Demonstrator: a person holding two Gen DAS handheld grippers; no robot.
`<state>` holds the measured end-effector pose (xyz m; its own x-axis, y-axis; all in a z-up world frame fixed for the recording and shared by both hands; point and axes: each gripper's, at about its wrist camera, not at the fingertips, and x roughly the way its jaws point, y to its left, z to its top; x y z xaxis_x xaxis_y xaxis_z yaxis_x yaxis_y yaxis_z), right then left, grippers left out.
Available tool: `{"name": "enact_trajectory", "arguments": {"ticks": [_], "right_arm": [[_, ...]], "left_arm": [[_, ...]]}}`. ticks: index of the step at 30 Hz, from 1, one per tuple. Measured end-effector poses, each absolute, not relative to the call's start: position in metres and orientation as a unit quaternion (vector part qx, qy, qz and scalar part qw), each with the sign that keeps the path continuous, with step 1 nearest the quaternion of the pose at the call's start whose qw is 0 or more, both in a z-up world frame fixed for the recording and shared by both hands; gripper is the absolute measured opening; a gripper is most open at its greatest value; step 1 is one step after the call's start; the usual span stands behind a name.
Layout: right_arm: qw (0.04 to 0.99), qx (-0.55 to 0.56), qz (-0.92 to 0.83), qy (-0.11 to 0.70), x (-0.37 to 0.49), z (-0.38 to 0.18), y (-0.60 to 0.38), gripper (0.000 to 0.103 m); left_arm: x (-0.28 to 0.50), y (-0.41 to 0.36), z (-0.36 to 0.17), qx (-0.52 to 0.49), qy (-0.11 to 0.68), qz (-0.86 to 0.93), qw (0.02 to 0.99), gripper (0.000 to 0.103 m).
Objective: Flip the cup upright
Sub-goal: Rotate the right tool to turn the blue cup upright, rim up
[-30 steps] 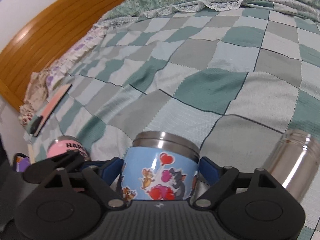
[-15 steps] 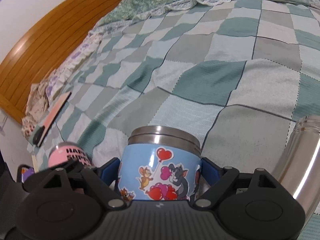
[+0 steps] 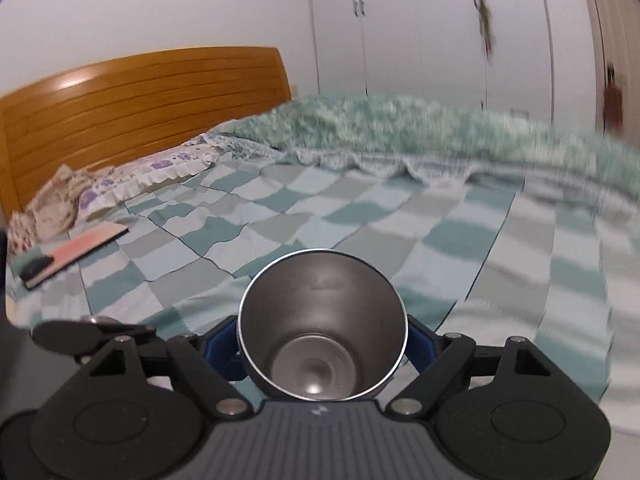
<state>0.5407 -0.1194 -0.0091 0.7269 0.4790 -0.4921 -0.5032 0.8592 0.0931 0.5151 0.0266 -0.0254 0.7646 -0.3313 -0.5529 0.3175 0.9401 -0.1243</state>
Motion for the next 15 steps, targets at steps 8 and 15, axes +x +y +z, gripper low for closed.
{"name": "enact_trajectory", "arguments": {"ticks": [8,15], "right_arm": [[0.926,-0.049,0.253,0.275,0.529,-0.009,-0.124,0.084],[0.924,-0.072,0.245,0.284,0.524,-0.019,-0.113,0.084]], "left_arm": [[0.501,0.018,-0.034,0.002,0.292,-0.202,0.935,0.062],[0.500,0.012,-0.046,0.012,0.299,-0.173,0.938,0.075]]}}
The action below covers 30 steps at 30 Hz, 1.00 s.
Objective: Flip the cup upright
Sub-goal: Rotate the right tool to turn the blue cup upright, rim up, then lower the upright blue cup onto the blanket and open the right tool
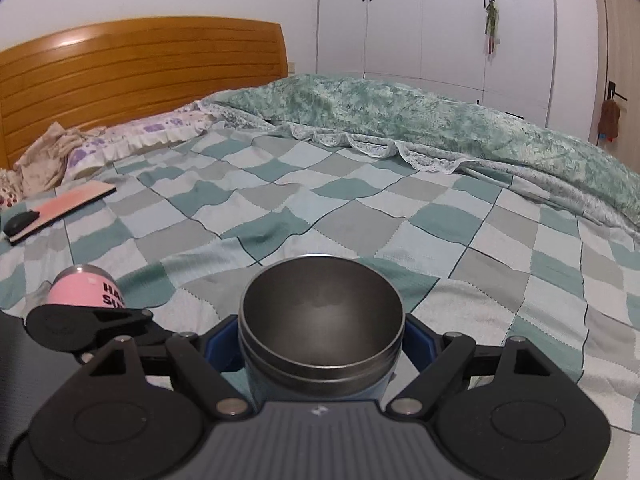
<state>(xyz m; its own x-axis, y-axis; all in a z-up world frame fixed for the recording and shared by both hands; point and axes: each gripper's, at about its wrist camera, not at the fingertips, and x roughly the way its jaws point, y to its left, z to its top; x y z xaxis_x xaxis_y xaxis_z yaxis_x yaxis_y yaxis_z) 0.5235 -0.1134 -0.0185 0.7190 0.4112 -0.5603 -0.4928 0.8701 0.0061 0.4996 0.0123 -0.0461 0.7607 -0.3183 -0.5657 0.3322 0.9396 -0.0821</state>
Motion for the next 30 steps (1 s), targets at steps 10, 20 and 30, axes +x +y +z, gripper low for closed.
{"name": "enact_trajectory", "arguments": {"ticks": [10,20,30], "right_arm": [[0.928,-0.057,0.239,0.281,0.515,-0.007,-0.123,0.089],[0.951,-0.064,0.186,0.239,0.466,0.023,-0.168,0.101],[0.969,-0.031,0.109,0.217,0.414,0.028,-0.236,0.103]], "left_arm": [[0.489,0.010,-0.036,0.021,0.268,-0.158,0.950,0.085],[0.452,0.000,-0.017,0.043,0.229,-0.137,0.963,0.103],[0.404,0.015,0.013,0.030,0.167,-0.073,0.983,0.103]]}}
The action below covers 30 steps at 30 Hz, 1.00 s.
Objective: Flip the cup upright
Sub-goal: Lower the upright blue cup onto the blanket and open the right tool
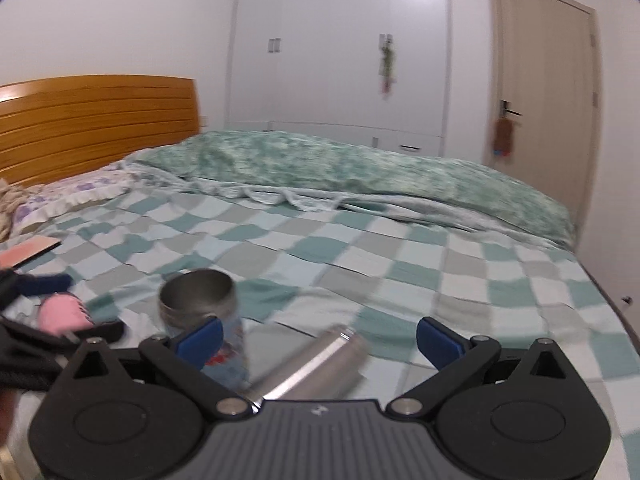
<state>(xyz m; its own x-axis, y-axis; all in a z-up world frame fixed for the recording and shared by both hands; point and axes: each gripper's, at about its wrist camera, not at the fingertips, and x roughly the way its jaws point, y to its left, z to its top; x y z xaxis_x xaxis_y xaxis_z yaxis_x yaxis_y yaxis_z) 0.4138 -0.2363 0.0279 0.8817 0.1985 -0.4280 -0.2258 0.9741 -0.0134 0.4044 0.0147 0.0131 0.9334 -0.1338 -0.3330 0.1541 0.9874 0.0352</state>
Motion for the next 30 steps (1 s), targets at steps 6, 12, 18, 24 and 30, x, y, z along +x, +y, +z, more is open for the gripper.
{"name": "enact_trajectory", "arguments": {"ticks": [6,12,18,24,30], "right_arm": [[0.969,-0.003,0.102,0.225,0.395,0.021,-0.259,0.103],[0.970,-0.003,0.102,0.220,0.384,0.023,-0.262,0.103],[0.972,-0.007,0.105,0.210,0.370,0.024,-0.260,0.103],[0.975,0.001,0.108,0.193,0.351,0.024,-0.255,0.103],[0.977,0.038,0.114,0.176,0.320,0.023,-0.256,0.103]], "left_arm": [[0.394,0.015,0.023,0.012,0.158,-0.064,0.985,0.103],[0.386,0.012,0.028,0.010,0.149,-0.068,0.986,0.103],[0.376,0.020,0.030,0.008,0.144,-0.054,0.988,0.103],[0.346,0.035,0.032,0.000,0.129,-0.036,0.991,0.103],[0.292,0.055,0.029,-0.035,0.124,-0.036,0.991,0.103]]}}
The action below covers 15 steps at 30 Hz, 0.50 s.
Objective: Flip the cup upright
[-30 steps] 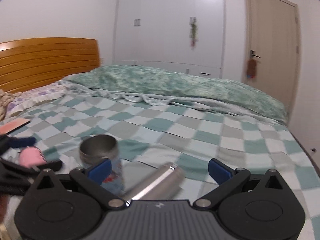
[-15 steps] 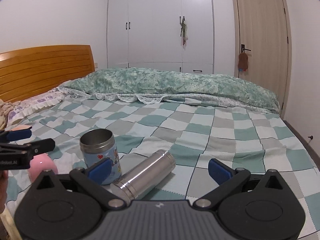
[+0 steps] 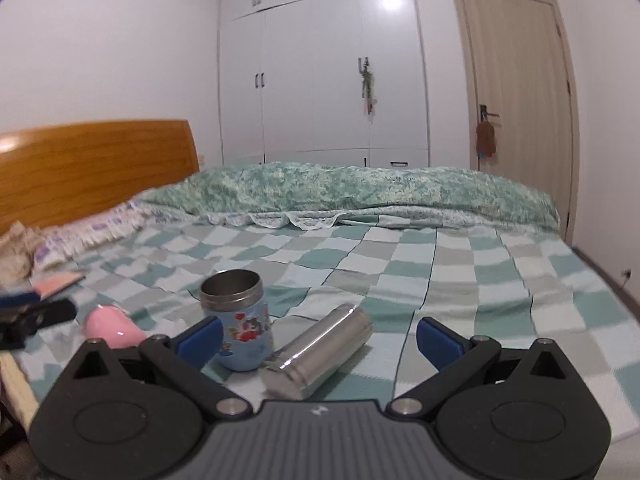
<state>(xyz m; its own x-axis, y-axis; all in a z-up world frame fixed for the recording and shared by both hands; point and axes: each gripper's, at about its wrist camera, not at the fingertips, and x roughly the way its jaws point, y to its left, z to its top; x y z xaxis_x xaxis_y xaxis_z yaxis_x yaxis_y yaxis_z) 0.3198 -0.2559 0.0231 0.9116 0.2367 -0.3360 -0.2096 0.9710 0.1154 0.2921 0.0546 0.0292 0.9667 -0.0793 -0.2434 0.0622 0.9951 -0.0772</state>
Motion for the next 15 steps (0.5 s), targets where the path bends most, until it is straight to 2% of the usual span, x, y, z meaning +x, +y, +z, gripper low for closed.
{"name": "enact_trajectory", "arguments": {"ticks": [6,15], "right_arm": [[0.978,0.058,0.113,0.162,0.278,0.015,-0.259,0.103],[0.984,0.005,0.118,0.135,0.191,0.018,-0.247,0.103]], "left_arm": [[0.236,0.064,0.023,-0.015,0.105,-0.014,0.994,0.103],[0.155,0.083,0.032,-0.027,0.070,0.049,0.996,0.103]]}}
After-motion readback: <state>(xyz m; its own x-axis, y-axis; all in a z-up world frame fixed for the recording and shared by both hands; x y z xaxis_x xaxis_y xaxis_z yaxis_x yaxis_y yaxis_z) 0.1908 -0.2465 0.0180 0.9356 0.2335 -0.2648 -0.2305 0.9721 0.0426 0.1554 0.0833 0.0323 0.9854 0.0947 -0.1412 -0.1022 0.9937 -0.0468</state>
